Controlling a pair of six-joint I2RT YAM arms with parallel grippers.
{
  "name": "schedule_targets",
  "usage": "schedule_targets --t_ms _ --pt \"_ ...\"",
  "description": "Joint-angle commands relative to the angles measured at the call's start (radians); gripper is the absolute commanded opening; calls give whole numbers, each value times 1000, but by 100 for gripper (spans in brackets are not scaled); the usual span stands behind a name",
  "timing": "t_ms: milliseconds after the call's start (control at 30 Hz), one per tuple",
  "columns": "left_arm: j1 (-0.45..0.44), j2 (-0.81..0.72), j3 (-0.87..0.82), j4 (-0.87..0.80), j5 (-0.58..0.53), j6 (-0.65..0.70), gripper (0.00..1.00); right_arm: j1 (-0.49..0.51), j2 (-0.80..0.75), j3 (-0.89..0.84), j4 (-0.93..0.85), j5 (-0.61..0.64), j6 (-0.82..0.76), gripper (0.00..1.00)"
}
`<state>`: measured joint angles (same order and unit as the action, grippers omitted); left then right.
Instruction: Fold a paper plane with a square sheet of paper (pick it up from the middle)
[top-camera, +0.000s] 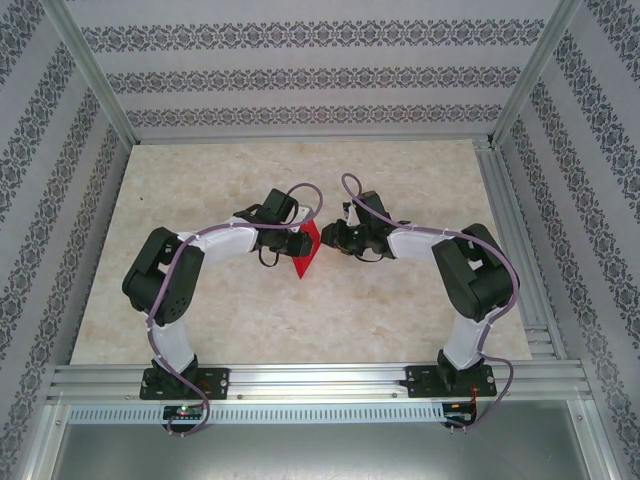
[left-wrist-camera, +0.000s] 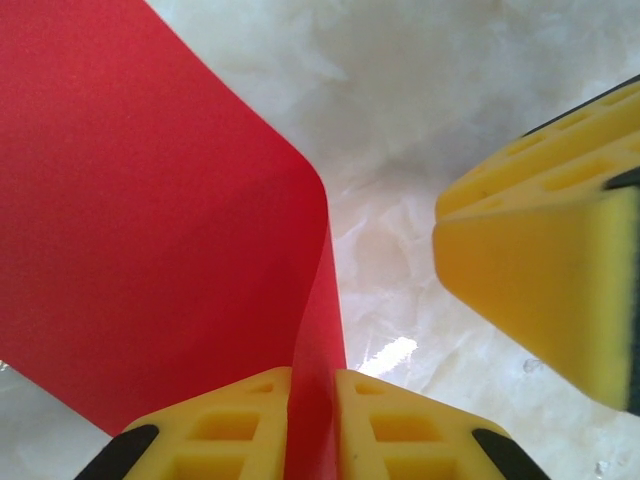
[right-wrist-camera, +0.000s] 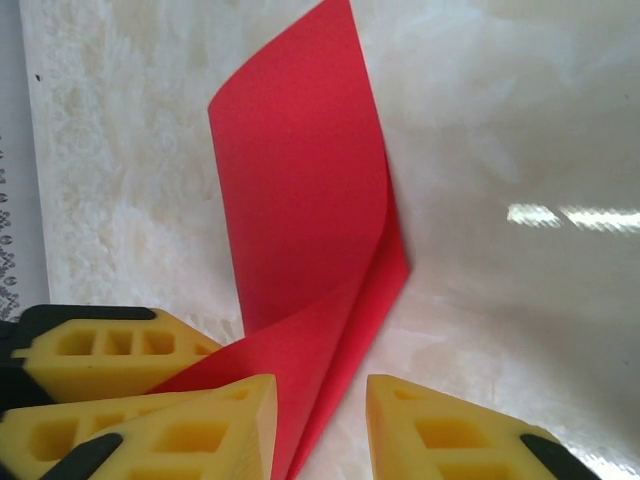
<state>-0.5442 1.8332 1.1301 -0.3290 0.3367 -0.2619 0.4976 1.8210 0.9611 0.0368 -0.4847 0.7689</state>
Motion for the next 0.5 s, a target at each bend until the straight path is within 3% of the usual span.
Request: schedule_targets --t_ms 0,467 --pt "13 21 4 28 -19 27 18 14 32 37 37 -14 6 29" --pt "23 59 30 28 -45 27 17 25 95 82 11 -15 -9 27"
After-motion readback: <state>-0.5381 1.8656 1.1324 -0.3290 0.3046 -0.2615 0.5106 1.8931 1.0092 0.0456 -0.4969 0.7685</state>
